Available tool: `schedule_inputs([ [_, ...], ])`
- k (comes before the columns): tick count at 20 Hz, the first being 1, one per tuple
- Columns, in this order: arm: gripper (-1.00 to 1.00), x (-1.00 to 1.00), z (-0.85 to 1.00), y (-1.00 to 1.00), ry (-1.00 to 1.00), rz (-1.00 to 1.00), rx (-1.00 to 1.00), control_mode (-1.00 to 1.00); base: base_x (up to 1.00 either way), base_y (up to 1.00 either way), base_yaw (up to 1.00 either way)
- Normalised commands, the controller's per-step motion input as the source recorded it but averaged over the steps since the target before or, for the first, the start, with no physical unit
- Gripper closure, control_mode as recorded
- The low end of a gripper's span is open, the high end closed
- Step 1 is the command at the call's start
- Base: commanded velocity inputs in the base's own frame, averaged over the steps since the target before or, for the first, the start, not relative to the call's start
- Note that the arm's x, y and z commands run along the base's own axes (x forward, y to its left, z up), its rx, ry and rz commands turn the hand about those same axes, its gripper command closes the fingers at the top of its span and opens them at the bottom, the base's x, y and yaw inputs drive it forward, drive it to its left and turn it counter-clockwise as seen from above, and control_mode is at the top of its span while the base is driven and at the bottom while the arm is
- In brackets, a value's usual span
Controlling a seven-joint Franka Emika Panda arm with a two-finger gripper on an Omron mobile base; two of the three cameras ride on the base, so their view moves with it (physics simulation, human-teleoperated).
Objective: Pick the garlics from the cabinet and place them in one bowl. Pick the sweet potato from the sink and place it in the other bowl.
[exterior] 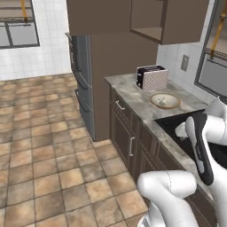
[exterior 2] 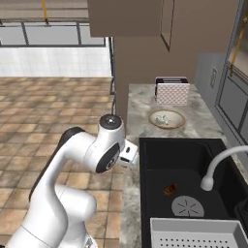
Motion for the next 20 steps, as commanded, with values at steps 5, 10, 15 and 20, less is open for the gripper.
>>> schedule_inputs([
  [5,-1.00,0.29,-0.13,-0.72,0.16,-0.07,0.12,-1.00,0.00,0.00,0.00],
  [10,-1.00,0.42,-0.18,-0.29,0.21,-0.05,-0.01,-1.00,0.00,0.00,0.00],
  [15,-1.00,0.70,-0.18,-0.03,0.24,-0.27,-0.05,-1.00,0.00,0.00,0.00],
  [20,-1.00,0.89,-0.47,-0.24,0.06,-0.26,0.01,-1.00,0.00,0.00,0.00],
])
